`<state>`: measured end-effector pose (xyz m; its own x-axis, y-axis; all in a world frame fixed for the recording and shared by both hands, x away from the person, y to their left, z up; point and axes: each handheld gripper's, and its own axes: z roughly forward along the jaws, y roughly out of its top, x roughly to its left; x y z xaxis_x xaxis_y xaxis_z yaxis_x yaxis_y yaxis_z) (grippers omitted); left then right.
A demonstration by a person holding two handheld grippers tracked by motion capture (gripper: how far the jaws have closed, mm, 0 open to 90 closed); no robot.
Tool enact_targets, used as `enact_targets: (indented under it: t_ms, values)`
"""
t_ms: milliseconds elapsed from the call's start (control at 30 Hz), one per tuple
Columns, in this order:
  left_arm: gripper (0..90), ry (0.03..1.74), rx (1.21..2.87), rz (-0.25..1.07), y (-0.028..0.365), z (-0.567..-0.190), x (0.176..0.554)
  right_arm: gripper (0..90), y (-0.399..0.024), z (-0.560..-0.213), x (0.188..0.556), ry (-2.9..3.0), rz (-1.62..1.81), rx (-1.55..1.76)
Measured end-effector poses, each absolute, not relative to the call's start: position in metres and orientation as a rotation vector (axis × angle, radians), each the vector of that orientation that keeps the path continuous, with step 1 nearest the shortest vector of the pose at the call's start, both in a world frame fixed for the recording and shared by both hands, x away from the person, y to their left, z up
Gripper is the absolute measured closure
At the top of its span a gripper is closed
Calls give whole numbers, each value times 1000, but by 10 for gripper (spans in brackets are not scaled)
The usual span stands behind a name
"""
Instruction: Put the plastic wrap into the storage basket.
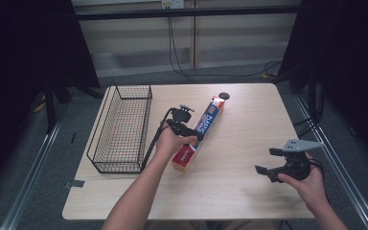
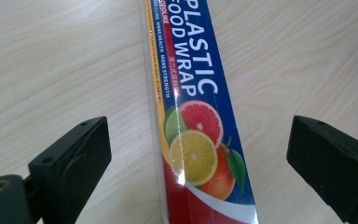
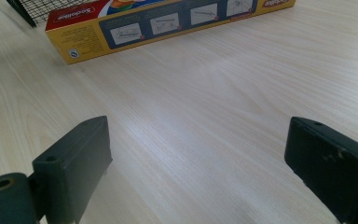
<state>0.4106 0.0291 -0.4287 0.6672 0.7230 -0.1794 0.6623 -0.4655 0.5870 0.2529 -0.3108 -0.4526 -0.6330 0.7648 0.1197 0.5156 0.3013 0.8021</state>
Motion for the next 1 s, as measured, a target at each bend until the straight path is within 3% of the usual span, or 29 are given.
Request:
enact_targets:
  t_ms: [400, 567, 1000]
  values:
    - [140, 1068, 2235, 119, 27, -431, 419, 68, -310, -452, 253, 2285, 1251, 1160]
    - [227, 1014, 2219, 121, 26, -430, 422, 68, -310, -452, 253, 2285, 1256, 1163]
    - [236, 1053, 2207, 97, 15, -437, 430, 68, -311, -451, 252, 2284, 1262, 1160]
